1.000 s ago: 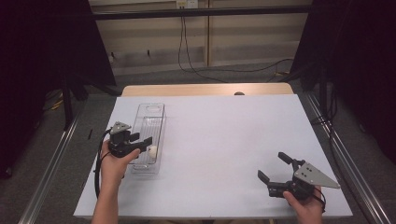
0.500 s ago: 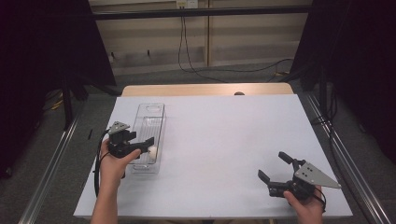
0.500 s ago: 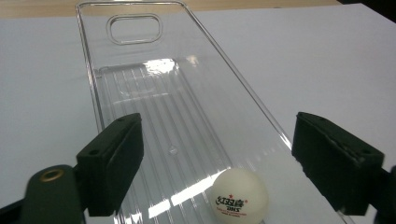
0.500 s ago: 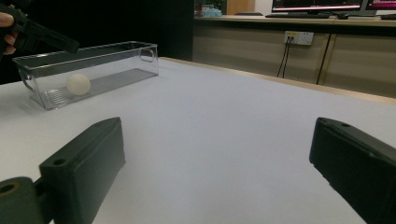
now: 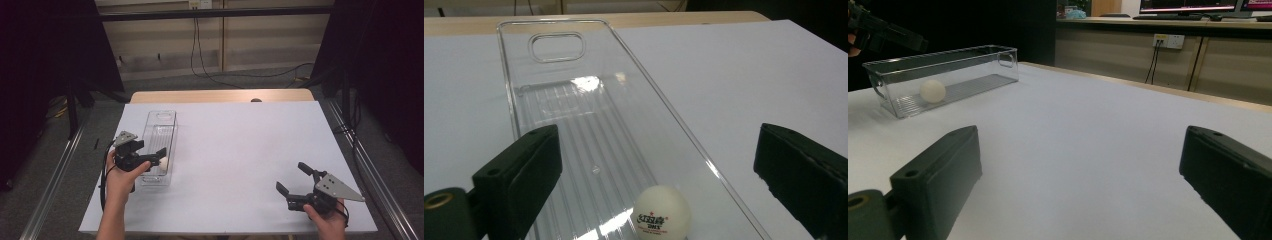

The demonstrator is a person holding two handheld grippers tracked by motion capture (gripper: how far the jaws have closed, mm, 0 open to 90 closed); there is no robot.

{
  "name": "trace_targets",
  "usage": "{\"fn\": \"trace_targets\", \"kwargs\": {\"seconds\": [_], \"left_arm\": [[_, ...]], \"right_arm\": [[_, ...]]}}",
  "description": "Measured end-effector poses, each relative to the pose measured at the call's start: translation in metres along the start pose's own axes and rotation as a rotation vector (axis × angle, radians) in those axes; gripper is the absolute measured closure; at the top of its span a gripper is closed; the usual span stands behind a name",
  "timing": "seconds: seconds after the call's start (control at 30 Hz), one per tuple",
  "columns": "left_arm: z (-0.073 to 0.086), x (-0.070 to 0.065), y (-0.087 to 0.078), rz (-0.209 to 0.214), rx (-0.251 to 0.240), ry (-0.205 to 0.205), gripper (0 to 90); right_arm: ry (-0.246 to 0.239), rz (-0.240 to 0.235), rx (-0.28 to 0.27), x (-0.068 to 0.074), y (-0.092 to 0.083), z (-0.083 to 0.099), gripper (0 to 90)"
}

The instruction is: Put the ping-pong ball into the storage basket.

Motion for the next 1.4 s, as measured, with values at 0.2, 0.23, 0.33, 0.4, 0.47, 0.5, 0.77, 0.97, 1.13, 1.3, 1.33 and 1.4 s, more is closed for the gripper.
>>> {"fn": "trace_targets", "kwargs": {"seconds": [0.2,0.23,0.33,0.4,0.47,0.5,0.77,0.97,1.13,1.3,1.33,1.4], "left_arm": [[-0.001,-0.002,-0.003,0.006,-0.020,-0.004,4.9],[-0.001,-0.003,-0.003,0.016,-0.027,-0.003,4.9],[-0.002,-0.001,-0.006,0.013,-0.030,0.010,4.8],[-0.004,-0.002,-0.008,0.021,-0.039,0.013,4.5],[-0.005,-0.002,-0.010,0.018,-0.049,0.008,4.5],[-0.005,-0.001,-0.011,0.020,-0.051,0.009,4.5],[-0.003,-0.001,-0.015,0.023,-0.080,0.011,4.4],[-0.003,-0.003,-0.020,0.024,-0.102,0.028,4.4],[-0.001,-0.005,-0.024,0.020,-0.116,0.036,4.4],[0.002,-0.010,-0.030,0.014,-0.131,0.059,4.5],[0.003,-0.012,-0.031,0.020,-0.131,0.061,4.5],[0.005,-0.014,-0.034,0.015,-0.135,0.065,4.5]], "right_arm": [[-0.006,-0.001,-0.002,0.000,0.001,0.000,3.1],[-0.003,-0.001,0.002,0.001,0.001,0.000,3.1],[-0.007,-0.011,0.005,0.002,0.001,0.001,3.1],[-0.004,-0.003,0.004,0.001,0.001,0.001,3.1],[-0.001,-0.002,0.003,0.001,0.000,0.001,3.1],[0.000,0.006,0.003,0.000,-0.001,0.001,3.1],[-0.004,0.001,0.006,0.001,0.000,0.001,3.0],[-0.002,0.003,0.002,0.000,0.001,0.001,3.0],[-0.004,0.005,0.005,0.001,0.000,0.001,3.1],[-0.003,0.007,0.003,0.000,0.001,0.001,3.1],[-0.006,0.004,0.003,0.000,0.000,0.001,3.0],[-0.005,0.002,0.005,0.001,0.000,0.001,3.1]]}}
Point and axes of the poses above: each handheld gripper's, and its own axes: y roughly forward along the jaws, z roughly out of its underside, x roughly to its left, the point moved 10 cm from there along y, roughly forward along the jaws, and after that the axes turned 8 degrees about -x, right-handed, at the moved point
